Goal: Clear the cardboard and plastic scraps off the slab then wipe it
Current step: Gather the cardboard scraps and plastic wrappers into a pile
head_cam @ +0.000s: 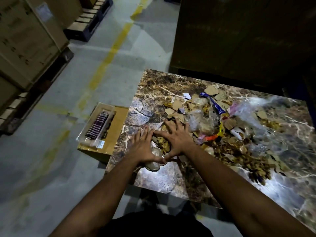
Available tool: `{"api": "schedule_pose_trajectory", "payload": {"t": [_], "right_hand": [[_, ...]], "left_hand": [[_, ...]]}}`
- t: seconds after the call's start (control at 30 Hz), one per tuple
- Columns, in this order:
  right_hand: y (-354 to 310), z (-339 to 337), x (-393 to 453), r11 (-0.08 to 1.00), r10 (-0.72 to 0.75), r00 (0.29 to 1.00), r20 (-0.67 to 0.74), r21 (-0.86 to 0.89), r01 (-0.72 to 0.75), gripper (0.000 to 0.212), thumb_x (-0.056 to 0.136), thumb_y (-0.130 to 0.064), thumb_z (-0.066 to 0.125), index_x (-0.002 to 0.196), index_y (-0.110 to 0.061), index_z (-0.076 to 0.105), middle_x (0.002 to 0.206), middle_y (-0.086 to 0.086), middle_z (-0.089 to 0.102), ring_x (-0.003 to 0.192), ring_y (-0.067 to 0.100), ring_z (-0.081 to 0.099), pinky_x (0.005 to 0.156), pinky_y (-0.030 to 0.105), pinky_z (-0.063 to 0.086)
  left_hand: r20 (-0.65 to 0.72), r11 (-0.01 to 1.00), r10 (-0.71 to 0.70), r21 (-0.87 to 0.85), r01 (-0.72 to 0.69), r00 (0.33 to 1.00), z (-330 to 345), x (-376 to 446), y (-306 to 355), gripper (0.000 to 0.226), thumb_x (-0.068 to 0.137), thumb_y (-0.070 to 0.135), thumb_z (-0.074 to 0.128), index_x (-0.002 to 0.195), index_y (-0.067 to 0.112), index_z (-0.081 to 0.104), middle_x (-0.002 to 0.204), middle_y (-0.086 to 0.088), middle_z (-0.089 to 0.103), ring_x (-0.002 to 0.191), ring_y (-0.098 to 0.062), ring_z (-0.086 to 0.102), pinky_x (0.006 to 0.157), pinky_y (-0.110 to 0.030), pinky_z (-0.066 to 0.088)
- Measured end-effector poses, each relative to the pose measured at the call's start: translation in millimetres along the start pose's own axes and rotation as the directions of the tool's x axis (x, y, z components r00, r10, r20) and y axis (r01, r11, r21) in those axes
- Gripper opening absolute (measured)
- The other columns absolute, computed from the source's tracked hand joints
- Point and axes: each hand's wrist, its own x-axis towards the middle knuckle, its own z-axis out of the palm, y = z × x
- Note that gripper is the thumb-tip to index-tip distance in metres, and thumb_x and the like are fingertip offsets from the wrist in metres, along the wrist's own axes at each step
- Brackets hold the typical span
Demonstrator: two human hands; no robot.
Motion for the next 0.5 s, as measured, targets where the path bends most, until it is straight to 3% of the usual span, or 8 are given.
{"api": "schedule_pose_trajectory", "payload": {"t": [0.13,0.23,0.37,0.5], "right_hand": [[-3,7,7,0.997,0.018,1.000,0.013,0.073,-0.019,0.126,0.041,-0.097,0.064,0.145,-0.067,-0.001,0.168,0.002,-0.018,0.149,0.053,-0.012,0.104,0.086,0.006],[-2,11,10,0.995,0.015,1.000,-0.015,0.098,-0.013,0.111,0.045,-0.092,0.068,0.141,-0.064,0.018,0.168,-0.002,-0.012,0.150,0.050,-0.001,0.103,0.084,0.014],[-3,15,9,0.997,0.020,0.997,-0.081,0.070,-0.014,0.087,0.058,-0.084,0.065,0.136,-0.058,0.036,0.166,-0.002,0.006,0.145,0.044,0.018,0.105,0.083,0.012],[-6,21,2,0.989,0.045,0.989,-0.143,0.148,-0.023,0.073,0.065,-0.071,0.071,0.131,-0.049,0.047,0.164,-0.006,0.011,0.137,0.038,0.027,0.100,0.067,0.038]], "left_hand": [[-0.113,0.997,0.014,-0.074,-0.023,0.994,16,-5,1,0.133,0.062,0.081,0.067,0.161,0.026,-0.001,0.168,0.004,-0.016,0.154,-0.024,-0.014,0.119,-0.044,-0.008],[-0.226,0.983,0.008,-0.175,-0.049,0.974,26,-13,4,0.111,0.068,0.071,0.068,0.158,0.030,0.017,0.167,0.005,0.010,0.153,-0.018,0.004,0.122,-0.042,0.012],[-0.349,0.982,0.041,-0.161,-0.103,0.936,36,-20,11,0.071,0.080,0.049,0.065,0.143,0.025,0.042,0.152,0.002,0.036,0.138,-0.018,0.023,0.112,-0.036,0.028],[-0.422,0.993,0.041,-0.080,-0.083,0.906,49,-22,22,0.048,0.083,0.032,0.061,0.128,0.018,0.056,0.132,-0.003,0.054,0.118,-0.024,0.040,0.098,-0.038,0.040]]}}
